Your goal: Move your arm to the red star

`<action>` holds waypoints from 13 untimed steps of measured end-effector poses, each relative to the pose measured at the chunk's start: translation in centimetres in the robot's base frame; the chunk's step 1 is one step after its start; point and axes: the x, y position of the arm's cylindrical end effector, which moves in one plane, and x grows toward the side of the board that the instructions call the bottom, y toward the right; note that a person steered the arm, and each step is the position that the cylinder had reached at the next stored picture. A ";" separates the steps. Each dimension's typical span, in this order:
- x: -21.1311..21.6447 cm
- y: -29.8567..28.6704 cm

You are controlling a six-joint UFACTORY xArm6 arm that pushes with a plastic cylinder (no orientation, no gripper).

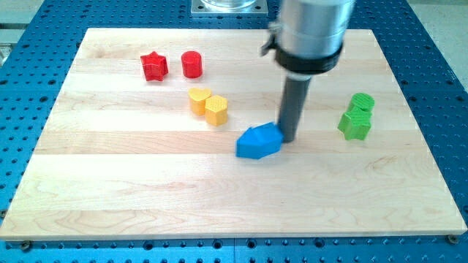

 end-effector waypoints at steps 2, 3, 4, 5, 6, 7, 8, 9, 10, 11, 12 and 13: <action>2.4 -3.3; 2.5 1.2; 2.5 1.2; 2.5 1.0; 2.9 1.0; 2.8 1.0; 2.1 1.7; -0.9 2.0; -5.3 1.2; -14.1 0.6; -17.7 -5.1; -17.9 -10.5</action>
